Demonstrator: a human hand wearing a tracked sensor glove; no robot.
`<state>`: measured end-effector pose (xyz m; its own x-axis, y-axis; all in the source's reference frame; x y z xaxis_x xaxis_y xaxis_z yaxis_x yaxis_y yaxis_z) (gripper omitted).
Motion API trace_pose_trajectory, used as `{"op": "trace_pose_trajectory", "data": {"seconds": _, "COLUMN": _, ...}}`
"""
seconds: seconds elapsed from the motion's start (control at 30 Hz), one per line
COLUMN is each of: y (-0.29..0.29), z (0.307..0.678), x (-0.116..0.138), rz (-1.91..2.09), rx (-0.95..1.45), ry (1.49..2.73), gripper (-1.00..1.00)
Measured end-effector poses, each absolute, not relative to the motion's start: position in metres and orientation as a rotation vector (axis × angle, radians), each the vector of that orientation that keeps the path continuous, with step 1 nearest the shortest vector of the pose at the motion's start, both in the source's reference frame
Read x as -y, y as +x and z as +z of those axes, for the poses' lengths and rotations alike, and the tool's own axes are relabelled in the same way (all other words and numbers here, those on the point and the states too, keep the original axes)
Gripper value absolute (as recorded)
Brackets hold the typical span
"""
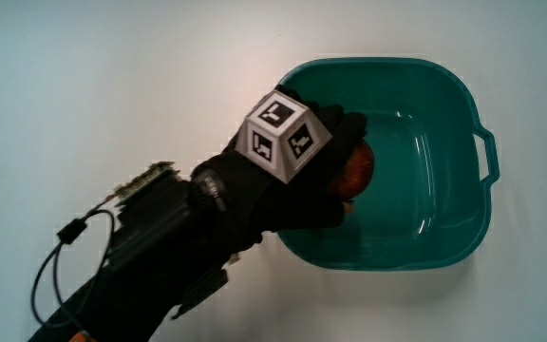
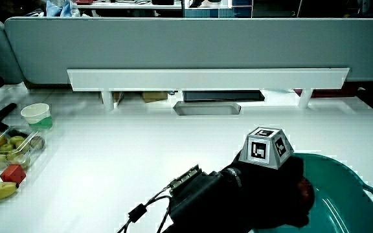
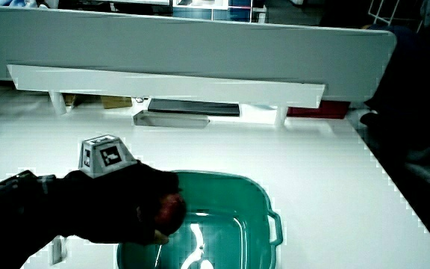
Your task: Place apple into plate
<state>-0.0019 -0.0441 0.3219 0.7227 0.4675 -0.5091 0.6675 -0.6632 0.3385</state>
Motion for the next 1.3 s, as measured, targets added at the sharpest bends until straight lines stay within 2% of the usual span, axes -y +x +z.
{"op": "trace_pose_trajectory", "data": {"seconds": 0.17, "y": 0.011, "z": 0.345, "x": 0.047, "rz": -0.534, "rx": -0.92, "ry": 2.363, "gripper": 0.0}}
{"op": "trace_pose_trajectory", "data": {"seconds": 0.27, "y": 0.017, "z": 0.343, "x": 0.044, "rz": -0.502, "rx": -0.895, "ry": 2.345, "gripper": 0.0}}
{"op": "trace_pose_trajectory", "data": {"seconds": 0.37, "y": 0.027, "z": 0.367, "x": 0.043, "rz": -0.526, "rx": -0.922, "ry": 2.33, "gripper": 0.0}}
{"op": "trace_pose_trajectory", "data": {"seconds": 0.47, "y": 0.032, "z": 0.353, "x": 0.038, "rz": -0.429, "rx": -0.906, "ry": 2.333, "gripper": 0.0}}
{"op": "trace_pose_trajectory", "data": {"seconds": 0.63, "y": 0.04, "z": 0.376, "x": 0.035, "rz": -0.362, "rx": -0.895, "ry": 2.306, "gripper": 0.0}}
{"op": "trace_pose_trajectory", "data": {"seconds": 0.87, "y": 0.045, "z": 0.388, "x": 0.035, "rz": -0.334, "rx": -0.846, "ry": 2.235, "gripper": 0.0}}
{"op": "trace_pose_trajectory", "data": {"seconds": 1.17, "y": 0.047, "z": 0.396, "x": 0.037, "rz": -0.325, "rx": -0.795, "ry": 2.211, "gripper": 0.0}}
{"op": "trace_pose_trajectory", "data": {"seconds": 1.3, "y": 0.045, "z": 0.397, "x": 0.038, "rz": -0.316, "rx": -0.755, "ry": 2.191, "gripper": -0.19}}
